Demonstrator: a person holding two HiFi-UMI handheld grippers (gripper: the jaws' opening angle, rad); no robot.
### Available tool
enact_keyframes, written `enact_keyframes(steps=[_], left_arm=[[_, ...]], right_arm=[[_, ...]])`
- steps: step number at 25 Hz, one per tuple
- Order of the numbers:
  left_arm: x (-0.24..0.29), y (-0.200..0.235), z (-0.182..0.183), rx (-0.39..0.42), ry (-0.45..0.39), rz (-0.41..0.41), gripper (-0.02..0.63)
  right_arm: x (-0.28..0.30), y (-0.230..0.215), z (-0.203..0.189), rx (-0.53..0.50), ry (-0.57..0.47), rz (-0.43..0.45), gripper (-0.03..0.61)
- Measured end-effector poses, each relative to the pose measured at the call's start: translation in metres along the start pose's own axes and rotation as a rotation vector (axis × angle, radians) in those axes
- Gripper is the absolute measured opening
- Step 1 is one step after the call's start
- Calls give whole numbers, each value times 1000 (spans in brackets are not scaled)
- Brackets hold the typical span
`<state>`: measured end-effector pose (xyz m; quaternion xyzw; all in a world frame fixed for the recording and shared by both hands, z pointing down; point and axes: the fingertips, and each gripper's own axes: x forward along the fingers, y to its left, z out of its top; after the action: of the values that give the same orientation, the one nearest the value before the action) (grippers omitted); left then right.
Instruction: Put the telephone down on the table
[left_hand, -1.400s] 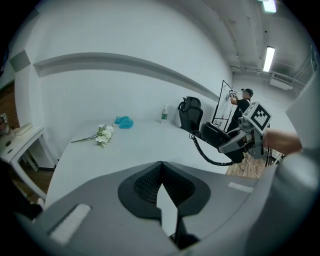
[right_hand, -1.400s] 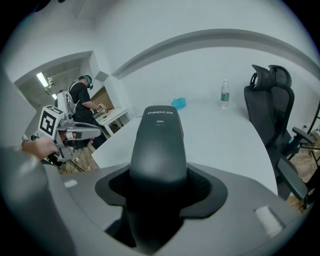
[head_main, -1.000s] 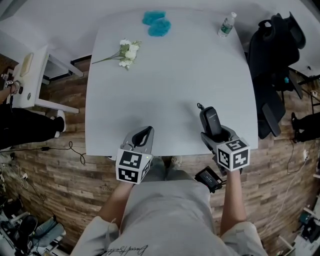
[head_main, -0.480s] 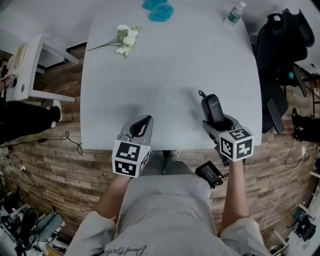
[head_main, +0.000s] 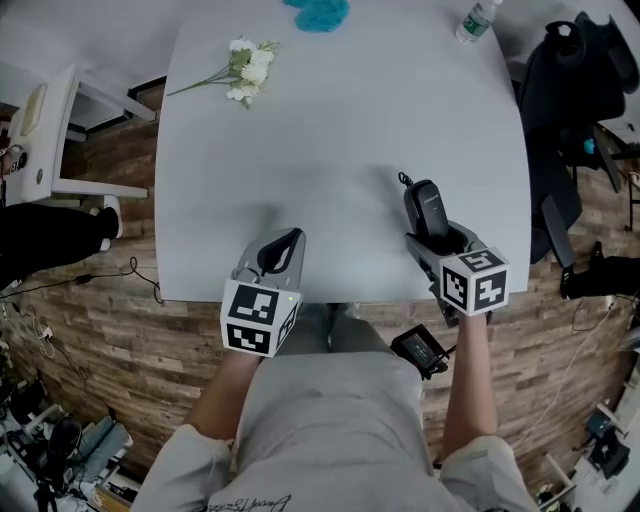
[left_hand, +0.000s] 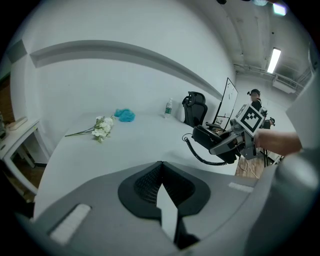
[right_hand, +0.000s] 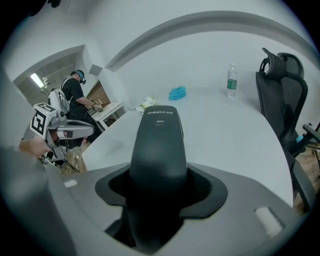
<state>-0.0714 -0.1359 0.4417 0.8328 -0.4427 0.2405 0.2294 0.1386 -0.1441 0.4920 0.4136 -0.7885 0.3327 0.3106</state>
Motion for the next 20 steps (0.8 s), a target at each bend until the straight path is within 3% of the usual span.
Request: enact_keyframes(steps=[20], left_arm=[[32,13,-10,-35,9,-7,17]], right_arm=[[25,-22,-3,25,30,-25,278]])
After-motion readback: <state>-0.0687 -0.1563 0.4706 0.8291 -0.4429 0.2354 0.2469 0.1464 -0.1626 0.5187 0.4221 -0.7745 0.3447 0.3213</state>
